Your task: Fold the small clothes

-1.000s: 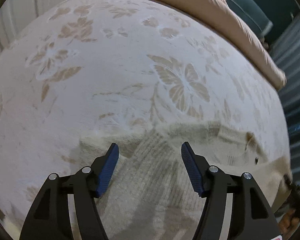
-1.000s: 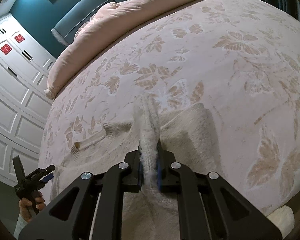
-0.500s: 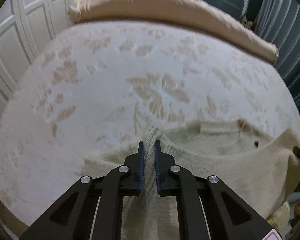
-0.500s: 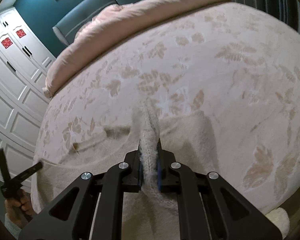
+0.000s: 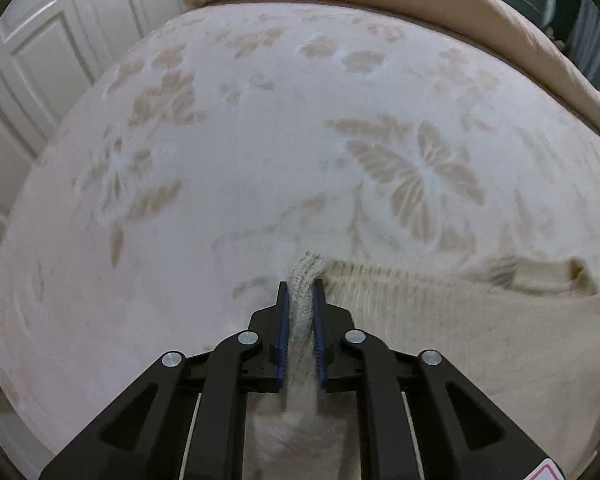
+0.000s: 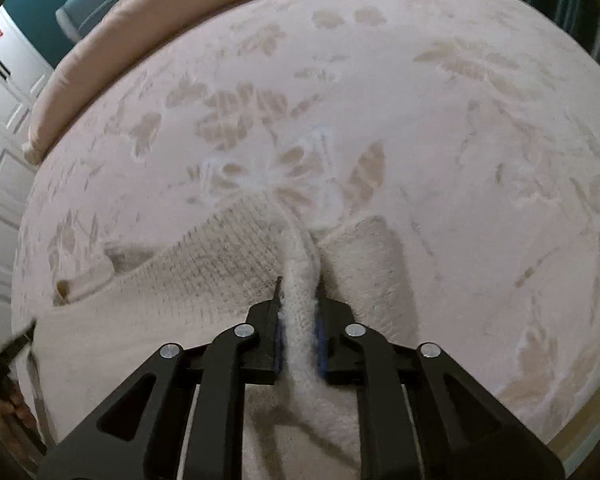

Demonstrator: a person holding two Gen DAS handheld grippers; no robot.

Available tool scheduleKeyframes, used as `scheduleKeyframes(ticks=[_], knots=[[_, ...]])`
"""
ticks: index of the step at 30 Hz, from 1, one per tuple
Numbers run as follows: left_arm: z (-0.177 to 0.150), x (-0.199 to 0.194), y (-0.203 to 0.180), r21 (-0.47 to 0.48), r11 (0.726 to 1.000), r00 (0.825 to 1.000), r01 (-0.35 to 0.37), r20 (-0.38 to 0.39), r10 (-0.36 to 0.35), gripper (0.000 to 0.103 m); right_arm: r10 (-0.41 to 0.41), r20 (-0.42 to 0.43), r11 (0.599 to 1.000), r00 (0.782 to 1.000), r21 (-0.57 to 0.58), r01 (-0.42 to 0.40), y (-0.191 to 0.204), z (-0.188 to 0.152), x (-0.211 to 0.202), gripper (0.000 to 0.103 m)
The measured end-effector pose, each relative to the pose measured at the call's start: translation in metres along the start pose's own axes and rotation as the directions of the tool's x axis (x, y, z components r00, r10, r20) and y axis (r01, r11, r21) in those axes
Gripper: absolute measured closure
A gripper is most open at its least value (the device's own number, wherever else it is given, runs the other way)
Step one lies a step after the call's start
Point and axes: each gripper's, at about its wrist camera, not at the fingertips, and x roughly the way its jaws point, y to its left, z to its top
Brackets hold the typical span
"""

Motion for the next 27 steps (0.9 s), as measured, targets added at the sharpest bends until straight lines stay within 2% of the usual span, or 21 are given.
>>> scheduleKeyframes(ticks=[3, 5, 7, 9, 11, 13, 15, 19, 25, 27], knots=[[-0.007, -0.033, 0.008, -0.049, 0.998, 0.998, 0.032, 0.062, -0.029, 0.086, 0.016, 0.105, 1.0, 0.994, 0.006, -0.016, 0.009, -0.009, -0.047, 0.088], [-0.014, -0.061, 0.011, -0.062, 0.998, 0.994, 0.025, 0.105, -0.018, 0.086, 0.058, 0.126, 0.996, 0.99, -0.072, -0.049, 0.027, -0.022, -0.072, 0.088], [-0.026, -0.09, 0.004, -0.039, 0.998, 0.989, 0.044, 0.143, -0.038, 0.084, 0.109, 0.064, 0.98, 0.992, -0.171, -0.096, 0.059, -0.048, -0.083, 0.088], [-0.044, -0.109, -0.009, -0.016, 0.996, 0.986, 0.088, 0.141, -0.085, 0.072, 0.141, -0.02, 0.957, 0.99, -0.253, -0.141, 0.091, -0.074, -0.081, 0.088], [-0.064, -0.115, -0.027, 0.018, 0.989, 0.984, 0.145, 0.102, -0.146, 0.07, 0.146, -0.072, 0.93, 0.987, -0.33, -0.162, 0.122, -0.098, -0.077, 0.088], [-0.081, -0.112, -0.04, 0.05, 0.987, 0.986, 0.152, 0.059, -0.155, 0.07, 0.138, -0.107, 0.902, 0.985, -0.397, -0.17, 0.15, -0.12, -0.075, 0.088], [-0.103, -0.104, -0.049, 0.068, 0.989, 0.991, 0.131, 0.013, -0.132, 0.07, 0.119, -0.135, 0.888, 0.984, -0.43, -0.166, 0.165, -0.133, -0.071, 0.088], [-0.128, -0.088, -0.044, 0.045, 0.992, 0.992, 0.116, -0.058, -0.113, 0.07, 0.093, -0.187, 0.876, 0.978, -0.452, -0.169, 0.174, -0.151, -0.065, 0.088], [-0.146, -0.085, -0.042, 0.066, 0.995, 0.996, 0.07, -0.059, -0.066, 0.069, 0.017, -0.185, 0.88, 0.983, -0.463, -0.102, 0.155, -0.167, -0.052, 0.09], [-0.149, -0.083, -0.042, 0.084, 0.995, 0.997, 0.053, -0.056, -0.048, 0.067, 0.022, -0.185, 0.89, 0.982, -0.443, -0.104, 0.142, -0.168, -0.05, 0.091]])
